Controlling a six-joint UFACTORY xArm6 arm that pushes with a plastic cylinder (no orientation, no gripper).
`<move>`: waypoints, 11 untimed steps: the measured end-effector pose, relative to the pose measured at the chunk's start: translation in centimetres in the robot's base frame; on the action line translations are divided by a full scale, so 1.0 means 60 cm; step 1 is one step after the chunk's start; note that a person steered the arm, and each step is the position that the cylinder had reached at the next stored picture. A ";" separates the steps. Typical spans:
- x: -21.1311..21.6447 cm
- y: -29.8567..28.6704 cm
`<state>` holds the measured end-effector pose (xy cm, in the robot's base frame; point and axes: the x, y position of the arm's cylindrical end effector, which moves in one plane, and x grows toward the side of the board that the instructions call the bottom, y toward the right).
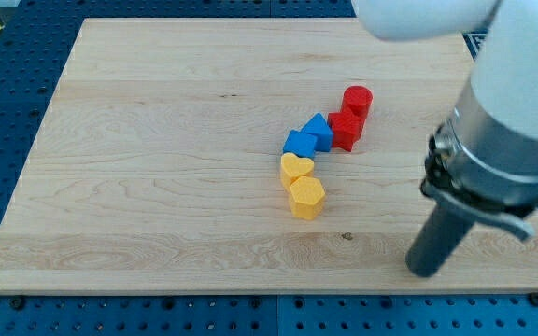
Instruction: Push the yellow hexagon slightly right
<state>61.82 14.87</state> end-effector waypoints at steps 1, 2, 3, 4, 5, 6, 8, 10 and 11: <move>0.000 -0.004; 0.001 -0.005; -0.010 -0.135; -0.069 -0.287; -0.128 -0.356; -0.147 -0.293; -0.132 -0.168; -0.129 -0.071; -0.129 -0.049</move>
